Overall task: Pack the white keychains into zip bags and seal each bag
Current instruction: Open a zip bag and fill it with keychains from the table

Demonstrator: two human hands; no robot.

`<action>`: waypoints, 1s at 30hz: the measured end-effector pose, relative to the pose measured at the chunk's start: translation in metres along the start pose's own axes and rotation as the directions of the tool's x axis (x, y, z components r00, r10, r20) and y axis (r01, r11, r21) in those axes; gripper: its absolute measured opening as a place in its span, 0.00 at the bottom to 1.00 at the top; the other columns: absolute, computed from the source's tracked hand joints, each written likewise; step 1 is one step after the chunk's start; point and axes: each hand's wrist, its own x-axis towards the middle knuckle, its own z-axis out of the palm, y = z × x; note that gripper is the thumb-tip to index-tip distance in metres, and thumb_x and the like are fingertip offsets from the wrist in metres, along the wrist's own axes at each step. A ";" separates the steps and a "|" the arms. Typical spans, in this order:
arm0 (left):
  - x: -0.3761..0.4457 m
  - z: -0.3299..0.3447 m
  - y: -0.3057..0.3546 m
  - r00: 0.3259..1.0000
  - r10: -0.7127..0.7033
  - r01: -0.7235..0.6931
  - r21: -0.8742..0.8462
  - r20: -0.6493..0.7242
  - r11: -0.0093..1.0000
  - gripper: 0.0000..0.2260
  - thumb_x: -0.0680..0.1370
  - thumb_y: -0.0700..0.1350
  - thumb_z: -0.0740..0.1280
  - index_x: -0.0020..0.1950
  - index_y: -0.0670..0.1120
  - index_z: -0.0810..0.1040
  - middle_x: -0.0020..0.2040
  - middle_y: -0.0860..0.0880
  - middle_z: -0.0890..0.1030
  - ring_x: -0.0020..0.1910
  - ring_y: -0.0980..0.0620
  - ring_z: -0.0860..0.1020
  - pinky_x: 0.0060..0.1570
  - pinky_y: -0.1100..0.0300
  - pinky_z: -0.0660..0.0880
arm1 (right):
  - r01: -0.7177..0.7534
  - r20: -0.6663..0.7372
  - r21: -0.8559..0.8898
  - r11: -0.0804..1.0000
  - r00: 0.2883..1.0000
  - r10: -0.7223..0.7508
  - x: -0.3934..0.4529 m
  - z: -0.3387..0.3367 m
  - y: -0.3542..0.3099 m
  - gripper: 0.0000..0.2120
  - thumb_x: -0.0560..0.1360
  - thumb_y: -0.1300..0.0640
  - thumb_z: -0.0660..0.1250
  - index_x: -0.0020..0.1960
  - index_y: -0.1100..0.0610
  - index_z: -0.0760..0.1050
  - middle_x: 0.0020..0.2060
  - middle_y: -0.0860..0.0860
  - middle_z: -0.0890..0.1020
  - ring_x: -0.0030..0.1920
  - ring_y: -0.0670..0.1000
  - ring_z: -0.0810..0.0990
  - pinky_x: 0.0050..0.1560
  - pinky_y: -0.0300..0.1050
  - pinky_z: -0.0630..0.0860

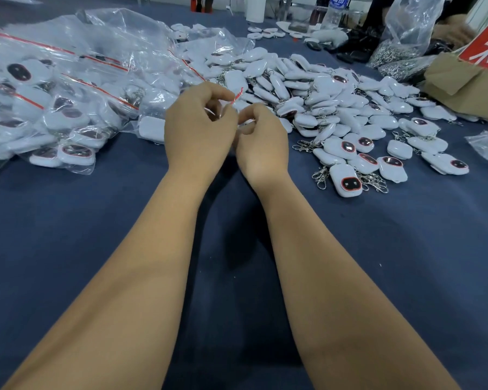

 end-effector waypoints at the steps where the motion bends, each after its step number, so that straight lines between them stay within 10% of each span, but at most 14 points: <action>1: -0.001 0.001 0.000 1.000 0.014 -0.015 0.031 0.020 0.999 0.08 0.70 0.46 0.63 0.44 0.59 0.78 0.38 0.54 0.79 0.38 0.52 0.79 0.43 0.51 0.79 | 0.022 0.018 0.019 1.000 1.000 -0.022 0.000 -0.001 -0.001 0.09 0.74 0.65 0.62 0.44 0.52 0.76 0.33 0.45 0.80 0.36 0.45 0.79 0.40 0.44 0.76; 8: -0.002 0.003 -0.003 0.998 -0.010 0.003 0.107 0.060 0.994 0.10 0.71 0.47 0.60 0.45 0.57 0.80 0.44 0.52 0.81 0.44 0.51 0.79 0.48 0.50 0.78 | 0.193 0.182 -0.245 0.950 0.972 -0.150 0.000 0.000 -0.003 0.14 0.75 0.64 0.58 0.33 0.52 0.69 0.43 0.54 0.74 0.46 0.54 0.71 0.47 0.50 0.70; 13: 0.000 0.006 -0.011 0.992 -0.016 -0.001 0.138 0.128 0.990 0.09 0.73 0.44 0.63 0.45 0.57 0.80 0.32 0.57 0.77 0.31 0.60 0.73 0.38 0.61 0.73 | 0.078 -0.141 -0.294 0.953 0.982 -0.124 0.001 -0.013 -0.001 0.19 0.73 0.66 0.59 0.62 0.57 0.75 0.63 0.55 0.71 0.62 0.56 0.71 0.62 0.52 0.69; 19: 0.001 0.007 -0.018 0.973 -0.012 -0.055 0.282 0.229 0.958 0.12 0.74 0.42 0.64 0.50 0.57 0.81 0.35 0.54 0.78 0.37 0.56 0.75 0.37 0.69 0.68 | -0.012 0.012 -0.611 0.791 1.000 0.024 0.003 -0.022 0.010 0.31 0.77 0.58 0.58 0.79 0.55 0.55 0.75 0.58 0.63 0.74 0.59 0.61 0.72 0.53 0.58; 30: 0.010 -0.010 -0.029 0.995 -0.085 0.050 0.477 0.052 0.878 0.17 0.71 0.38 0.65 0.56 0.53 0.80 0.57 0.49 0.79 0.50 0.46 0.74 0.43 0.58 0.65 | -0.030 -0.023 -0.639 0.769 1.000 0.020 0.003 -0.020 0.014 0.17 0.76 0.55 0.60 0.64 0.57 0.71 0.66 0.54 0.71 0.67 0.59 0.65 0.66 0.51 0.60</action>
